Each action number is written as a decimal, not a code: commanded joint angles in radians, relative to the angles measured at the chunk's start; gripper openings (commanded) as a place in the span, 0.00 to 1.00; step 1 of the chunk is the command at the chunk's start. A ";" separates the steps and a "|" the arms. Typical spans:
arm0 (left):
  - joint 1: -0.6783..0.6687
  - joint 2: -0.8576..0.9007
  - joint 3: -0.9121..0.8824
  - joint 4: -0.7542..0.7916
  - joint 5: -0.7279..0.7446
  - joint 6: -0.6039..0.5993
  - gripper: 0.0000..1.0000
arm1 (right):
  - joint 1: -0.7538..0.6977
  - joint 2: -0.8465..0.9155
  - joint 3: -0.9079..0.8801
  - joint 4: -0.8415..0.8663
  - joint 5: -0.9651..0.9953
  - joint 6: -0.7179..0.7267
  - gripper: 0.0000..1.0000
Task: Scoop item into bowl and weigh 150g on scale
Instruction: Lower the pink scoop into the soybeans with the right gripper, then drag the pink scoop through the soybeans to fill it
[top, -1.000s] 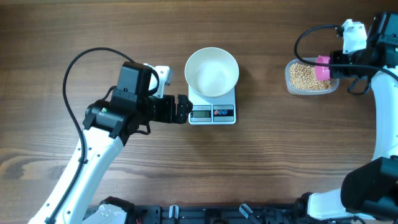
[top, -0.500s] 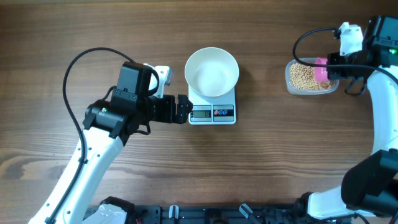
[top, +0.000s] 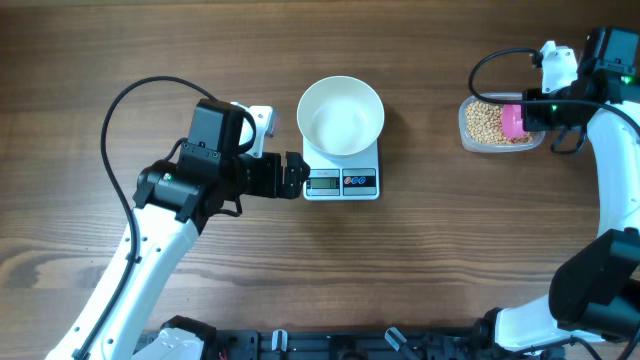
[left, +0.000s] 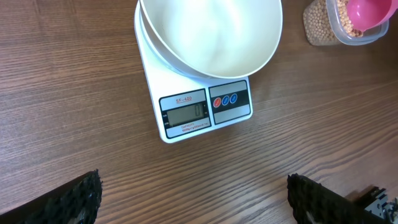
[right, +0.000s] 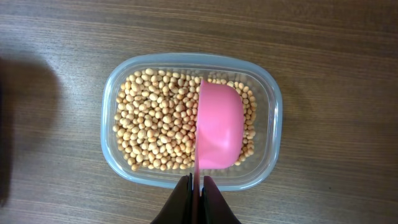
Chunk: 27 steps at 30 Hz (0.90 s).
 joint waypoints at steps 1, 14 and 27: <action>-0.004 0.003 -0.009 0.003 0.016 0.016 1.00 | 0.005 0.014 -0.035 0.005 -0.025 0.005 0.04; -0.004 0.003 -0.009 0.003 0.016 0.016 1.00 | 0.005 0.014 -0.055 0.008 -0.159 0.007 0.04; -0.004 0.003 -0.009 0.003 0.016 0.016 1.00 | 0.005 0.045 -0.061 0.002 -0.167 0.032 0.04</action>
